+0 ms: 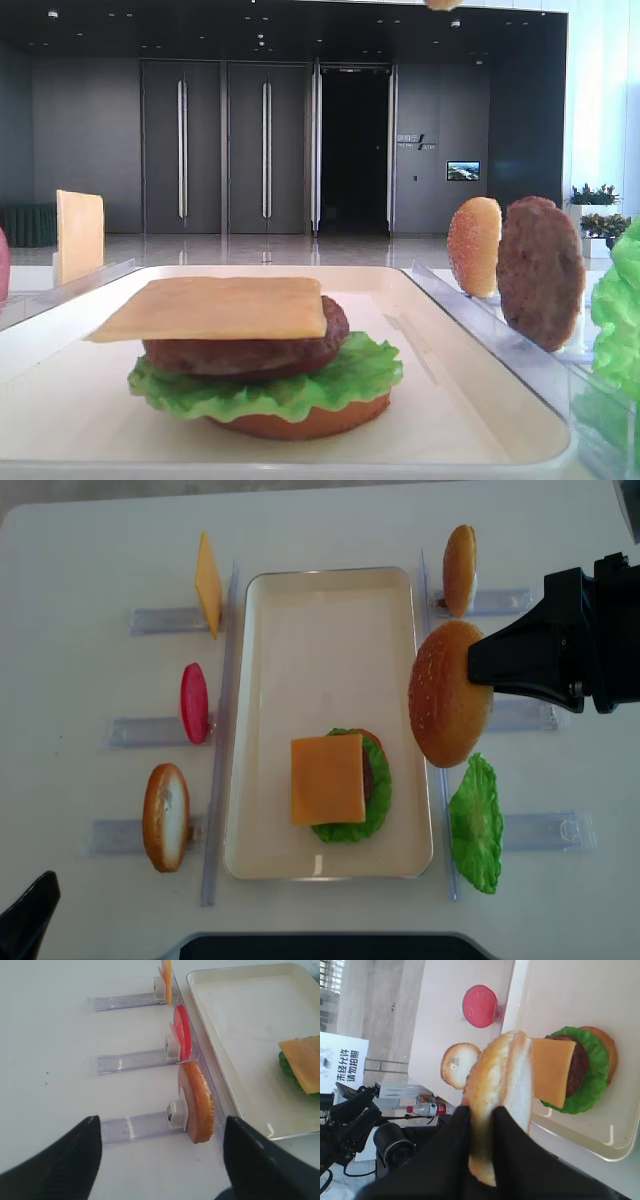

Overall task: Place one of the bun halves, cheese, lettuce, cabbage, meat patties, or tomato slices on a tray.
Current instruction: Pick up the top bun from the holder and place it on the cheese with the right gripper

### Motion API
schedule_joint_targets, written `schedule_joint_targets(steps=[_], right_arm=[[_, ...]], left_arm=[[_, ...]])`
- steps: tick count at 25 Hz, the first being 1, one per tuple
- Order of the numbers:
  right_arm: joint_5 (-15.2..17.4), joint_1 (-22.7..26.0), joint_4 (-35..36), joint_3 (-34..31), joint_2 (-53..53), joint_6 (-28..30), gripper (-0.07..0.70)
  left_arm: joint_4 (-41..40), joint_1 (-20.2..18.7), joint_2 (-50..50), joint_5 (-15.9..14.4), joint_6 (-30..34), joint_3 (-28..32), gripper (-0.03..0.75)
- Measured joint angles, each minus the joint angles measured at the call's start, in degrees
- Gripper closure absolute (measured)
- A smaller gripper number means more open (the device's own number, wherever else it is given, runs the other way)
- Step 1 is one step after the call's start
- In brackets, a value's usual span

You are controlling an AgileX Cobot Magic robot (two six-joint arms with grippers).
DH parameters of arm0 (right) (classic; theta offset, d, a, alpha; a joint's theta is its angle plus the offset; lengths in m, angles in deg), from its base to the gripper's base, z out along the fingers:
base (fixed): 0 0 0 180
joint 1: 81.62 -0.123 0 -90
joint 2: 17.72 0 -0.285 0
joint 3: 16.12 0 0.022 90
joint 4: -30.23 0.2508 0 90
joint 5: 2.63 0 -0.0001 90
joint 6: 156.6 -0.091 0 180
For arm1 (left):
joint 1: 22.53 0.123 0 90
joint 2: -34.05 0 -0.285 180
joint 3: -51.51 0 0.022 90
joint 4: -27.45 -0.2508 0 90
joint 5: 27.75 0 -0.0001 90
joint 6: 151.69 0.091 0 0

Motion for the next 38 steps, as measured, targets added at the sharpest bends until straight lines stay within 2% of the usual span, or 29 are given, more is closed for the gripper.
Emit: schedule_joint_targets(steps=[10, 17, 22, 24, 31, 33, 38], right_arm=[[-11.67, 0.0, 6.81, -9.26, 0.71, 7.29, 0.507], [-15.37, 0.0, 13.36, -15.67, 0.71, 11.94, 0.507], [-14.77, -0.07, 15.06, -17.62, -2.94, 14.19, 0.507], [-14.77, -1.04, 17.92, -17.73, -5.23, 17.64, 0.507], [-14.12, -10.72, 34.99, -17.73, -15.51, 33.78, 0.507], [-13.93, -13.75, 38.56, -17.52, -17.46, 36.31, 0.507], [-13.59, -20.11, 40.0, -14.55, -20.11, 38.67, 0.507]], left_arm=[[0.0, 0.0, 0.0, 0.0, 0.0, 0.0, 0.139], [0.0, 0.0, 0.0, 0.0, 0.0, 0.0, 0.139], [0.0, 0.0, 0.0, 0.0, 0.0, 0.0, 0.139], [0.0, 0.0, 0.0, 0.0, 0.0, 0.0, 0.139], [0.0, 0.0, 0.0, 0.0, 0.0, 0.0, 0.139], [0.0, 0.0, 0.0, 0.0, 0.0, 0.0, 0.139], [0.0, 0.0, 0.0, 0.0, 0.0, 0.0, 0.139]])
